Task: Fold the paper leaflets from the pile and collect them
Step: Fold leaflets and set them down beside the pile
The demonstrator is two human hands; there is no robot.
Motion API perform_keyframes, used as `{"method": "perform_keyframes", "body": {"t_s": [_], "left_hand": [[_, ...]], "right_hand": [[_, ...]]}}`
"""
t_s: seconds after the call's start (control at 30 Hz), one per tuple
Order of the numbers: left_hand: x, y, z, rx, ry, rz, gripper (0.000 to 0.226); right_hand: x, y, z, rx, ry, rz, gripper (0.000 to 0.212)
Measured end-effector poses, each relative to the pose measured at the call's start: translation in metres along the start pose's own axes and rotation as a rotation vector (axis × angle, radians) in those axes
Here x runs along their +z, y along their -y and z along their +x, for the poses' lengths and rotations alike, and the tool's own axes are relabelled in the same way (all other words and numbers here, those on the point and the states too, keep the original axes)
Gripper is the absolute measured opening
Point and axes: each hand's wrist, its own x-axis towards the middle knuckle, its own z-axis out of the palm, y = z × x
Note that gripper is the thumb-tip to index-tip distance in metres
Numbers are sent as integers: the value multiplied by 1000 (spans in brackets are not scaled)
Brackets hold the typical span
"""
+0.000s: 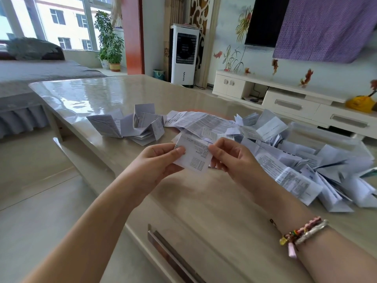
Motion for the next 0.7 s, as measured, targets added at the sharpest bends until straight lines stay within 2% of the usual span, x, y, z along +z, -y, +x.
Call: {"method": "perform_keyframes", "body": {"t_s": [0.23, 0.33, 0.53, 0.7], "left_hand": [[-5, -2, -4, 25, -211, 115, 19], [-6, -5, -5, 96, -282, 209, 12], [-12, -17, -4, 122, -353, 261, 12], [-34, -32, -4, 58, -440, 214, 27]], "right_hand": [[10, 2, -6, -106, 28, -221, 20], [17, 4, -7, -102, 14, -276, 3], [30, 16, 0, -79, 12, -255, 30], [37, 19, 26, 7, -164, -134, 30]]}}
